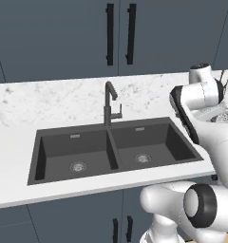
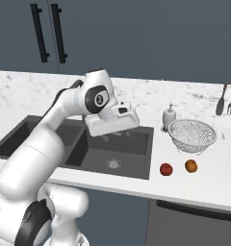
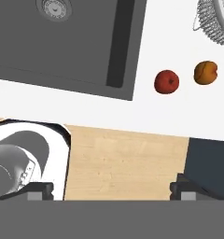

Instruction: Put the colander in the sink, put the peach, peach, apple in the colander, and turn on the sink faucet and pour water over the colander.

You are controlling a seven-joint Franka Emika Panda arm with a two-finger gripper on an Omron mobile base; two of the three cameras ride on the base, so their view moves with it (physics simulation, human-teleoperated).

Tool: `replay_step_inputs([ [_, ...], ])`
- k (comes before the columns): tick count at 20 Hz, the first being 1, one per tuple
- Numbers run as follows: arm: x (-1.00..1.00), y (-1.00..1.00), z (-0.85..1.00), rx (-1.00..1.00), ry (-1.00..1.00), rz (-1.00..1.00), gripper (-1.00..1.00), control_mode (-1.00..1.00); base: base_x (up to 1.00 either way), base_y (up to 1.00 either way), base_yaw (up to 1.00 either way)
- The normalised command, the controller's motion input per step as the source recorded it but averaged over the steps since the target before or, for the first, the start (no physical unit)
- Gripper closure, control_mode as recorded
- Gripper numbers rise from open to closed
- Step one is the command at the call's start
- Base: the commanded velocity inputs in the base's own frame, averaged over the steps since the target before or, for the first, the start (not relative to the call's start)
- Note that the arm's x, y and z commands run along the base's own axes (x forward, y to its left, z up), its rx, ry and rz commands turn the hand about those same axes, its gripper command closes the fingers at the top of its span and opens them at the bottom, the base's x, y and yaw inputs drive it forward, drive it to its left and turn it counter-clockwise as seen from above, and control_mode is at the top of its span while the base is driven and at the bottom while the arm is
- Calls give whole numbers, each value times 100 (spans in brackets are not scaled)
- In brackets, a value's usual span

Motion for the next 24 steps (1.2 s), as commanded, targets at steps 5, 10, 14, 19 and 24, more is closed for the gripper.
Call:
replay_step_inputs([
  [5, 17, -52, -20, -11, 0, 0, -100, -100, 0, 0, 0],
  [10, 37, -55, -11, -6, 1, 0, -100, -100, 0, 0, 0],
  [14, 36, -51, -7, -3, 1, 1, -100, -100, 0, 0, 0],
  [19, 37, -45, -22, -3, -1, 11, -100, -100, 0, 0, 0],
  [24, 51, -48, -28, 0, 0, 11, -100, -100, 0, 0, 0],
])
